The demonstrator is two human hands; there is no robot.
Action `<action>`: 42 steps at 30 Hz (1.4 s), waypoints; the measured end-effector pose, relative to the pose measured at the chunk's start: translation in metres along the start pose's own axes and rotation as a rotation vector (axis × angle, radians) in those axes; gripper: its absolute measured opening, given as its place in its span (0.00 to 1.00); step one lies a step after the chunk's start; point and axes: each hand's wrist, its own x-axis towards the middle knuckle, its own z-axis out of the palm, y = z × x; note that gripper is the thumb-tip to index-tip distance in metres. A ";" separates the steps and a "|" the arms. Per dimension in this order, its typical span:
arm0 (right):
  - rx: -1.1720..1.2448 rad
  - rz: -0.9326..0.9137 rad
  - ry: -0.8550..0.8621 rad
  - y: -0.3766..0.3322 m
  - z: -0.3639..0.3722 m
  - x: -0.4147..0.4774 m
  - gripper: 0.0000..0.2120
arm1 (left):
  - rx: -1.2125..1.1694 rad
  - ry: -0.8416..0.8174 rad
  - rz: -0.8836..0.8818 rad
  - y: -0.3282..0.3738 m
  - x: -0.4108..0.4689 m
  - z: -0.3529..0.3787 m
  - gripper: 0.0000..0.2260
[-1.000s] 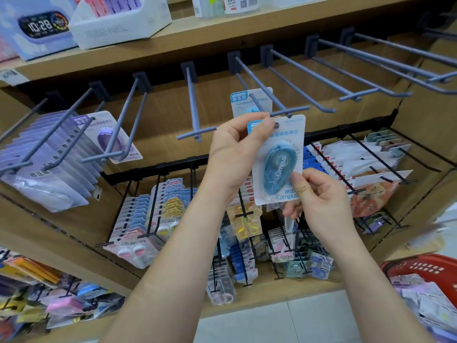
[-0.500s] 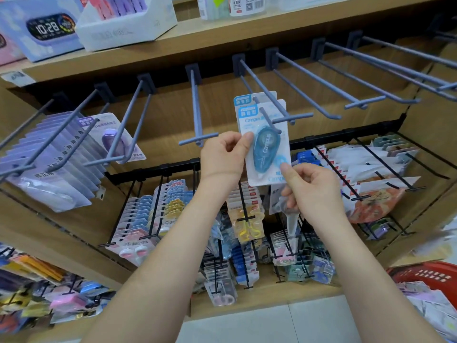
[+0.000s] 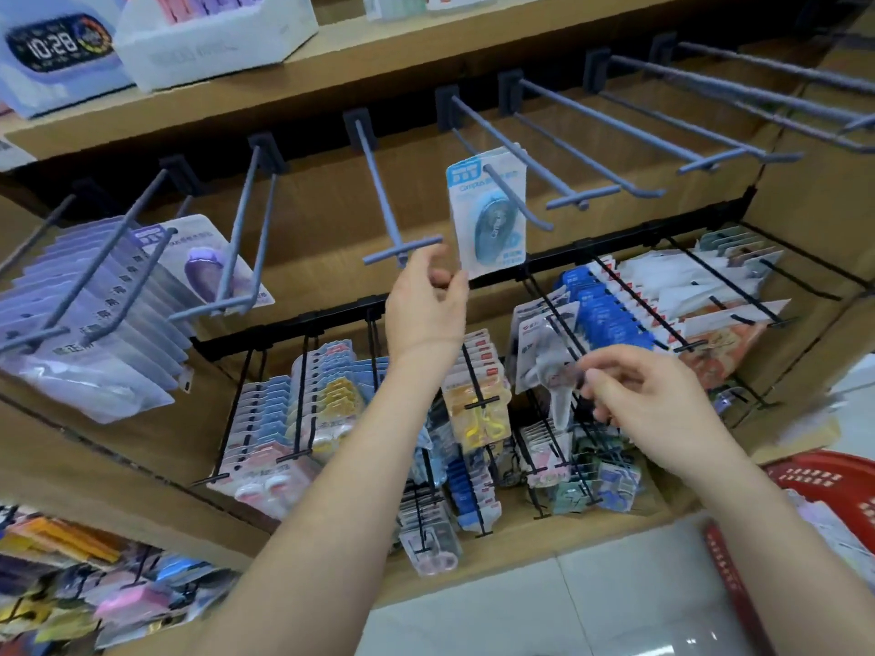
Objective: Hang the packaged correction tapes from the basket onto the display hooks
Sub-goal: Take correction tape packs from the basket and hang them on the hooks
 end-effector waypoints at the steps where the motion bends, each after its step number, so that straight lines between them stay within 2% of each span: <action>1: -0.032 0.007 0.007 0.004 -0.003 -0.006 0.10 | -0.008 -0.025 0.025 -0.005 -0.014 -0.002 0.10; 7: -0.291 0.125 0.095 0.038 -0.026 -0.058 0.06 | -0.005 -0.281 0.237 -0.028 -0.094 -0.004 0.07; 12: -0.479 0.269 0.116 0.080 -0.054 -0.119 0.05 | 0.034 -0.531 0.412 -0.034 -0.139 0.028 0.06; 16: -0.445 0.536 0.238 0.126 -0.088 -0.177 0.07 | 0.069 -0.670 0.591 -0.032 -0.172 0.084 0.07; 19: -0.351 0.704 0.392 0.170 -0.112 -0.219 0.08 | 0.105 -0.846 0.642 -0.025 -0.193 0.131 0.09; 27: -0.091 0.951 0.699 0.292 -0.188 -0.284 0.10 | 0.225 -1.110 0.613 0.020 -0.248 0.298 0.08; 31: -0.014 1.048 0.719 0.353 -0.227 -0.289 0.13 | 0.320 -1.240 0.549 0.041 -0.278 0.388 0.09; 36: 0.038 1.126 0.673 0.431 -0.263 -0.260 0.13 | 0.409 -1.304 0.422 0.043 -0.299 0.491 0.09; 42: 0.092 1.141 0.611 0.561 -0.261 -0.194 0.15 | 0.540 -1.426 0.409 -0.018 -0.316 0.636 0.10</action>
